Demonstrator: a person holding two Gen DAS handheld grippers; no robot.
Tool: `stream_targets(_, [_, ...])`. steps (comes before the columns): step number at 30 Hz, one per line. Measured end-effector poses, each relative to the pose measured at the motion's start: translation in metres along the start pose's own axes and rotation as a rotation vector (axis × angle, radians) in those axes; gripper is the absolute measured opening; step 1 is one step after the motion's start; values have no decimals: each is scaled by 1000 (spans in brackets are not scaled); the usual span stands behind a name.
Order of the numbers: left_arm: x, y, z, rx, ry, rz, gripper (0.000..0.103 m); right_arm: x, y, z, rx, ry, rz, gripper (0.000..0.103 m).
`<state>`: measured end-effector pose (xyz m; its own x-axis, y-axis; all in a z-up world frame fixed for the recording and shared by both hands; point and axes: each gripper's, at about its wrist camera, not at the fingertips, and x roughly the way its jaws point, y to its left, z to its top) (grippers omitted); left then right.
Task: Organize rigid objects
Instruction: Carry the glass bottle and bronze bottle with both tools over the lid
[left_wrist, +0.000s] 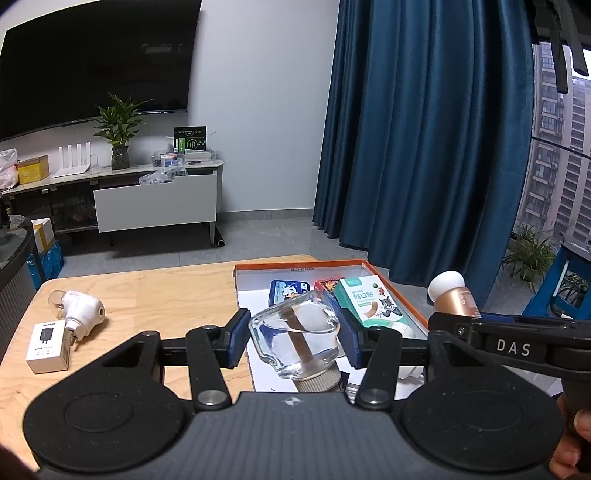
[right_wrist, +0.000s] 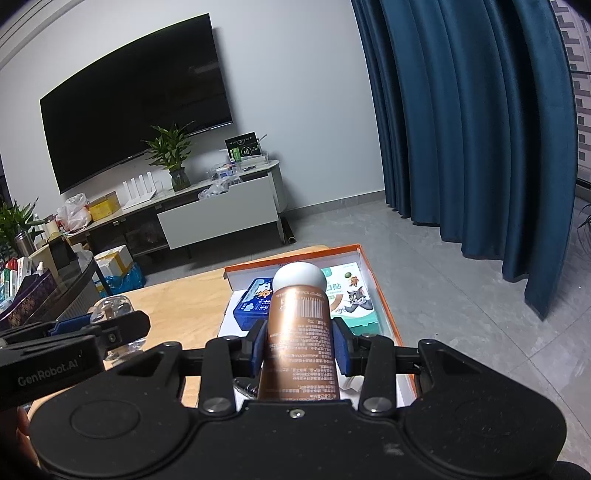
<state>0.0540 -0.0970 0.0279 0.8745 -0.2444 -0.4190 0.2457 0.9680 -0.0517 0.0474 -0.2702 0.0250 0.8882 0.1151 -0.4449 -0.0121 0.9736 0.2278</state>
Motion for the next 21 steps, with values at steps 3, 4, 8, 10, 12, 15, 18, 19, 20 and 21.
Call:
stream_targets(3, [2, -1, -1, -1, 6, -3, 51, 3, 0, 0, -6, 8, 1, 46])
stream_targets(4, [2, -1, -1, -1, 8, -3, 52, 3, -3, 0, -7, 10, 2, 46])
stream_targets(8, [4, -1, -2, 0, 18, -7, 51, 9, -4, 0, -8, 21, 1, 46])
stream_targets(10, [7, -1, -3, 1, 23, -8, 52, 12, -5, 1, -10, 26, 1, 46])
stream_targets(12, [9, -1, -3, 1, 28, -10, 52, 15, -5, 3, -13, 29, 1, 46])
stream_targets(15, [14, 0, -2, 0, 35, -13, 51, 21, -5, 5, -17, 34, 0, 46])
stream_targets(18, [21, 0, 1, -3, 43, -21, 52, 29, -5, 7, -21, 38, -4, 46])
stream_targets(19, [24, 0, 2, -4, 46, -24, 51, 32, -5, 9, -22, 40, -7, 46])
stream_targets(20, [27, 0, 3, -7, 51, -27, 52, 35, -5, 10, -23, 42, -10, 46])
stream_targets(21, [30, 1, 5, -10, 55, -31, 52, 38, -5, 11, -22, 44, -12, 46])
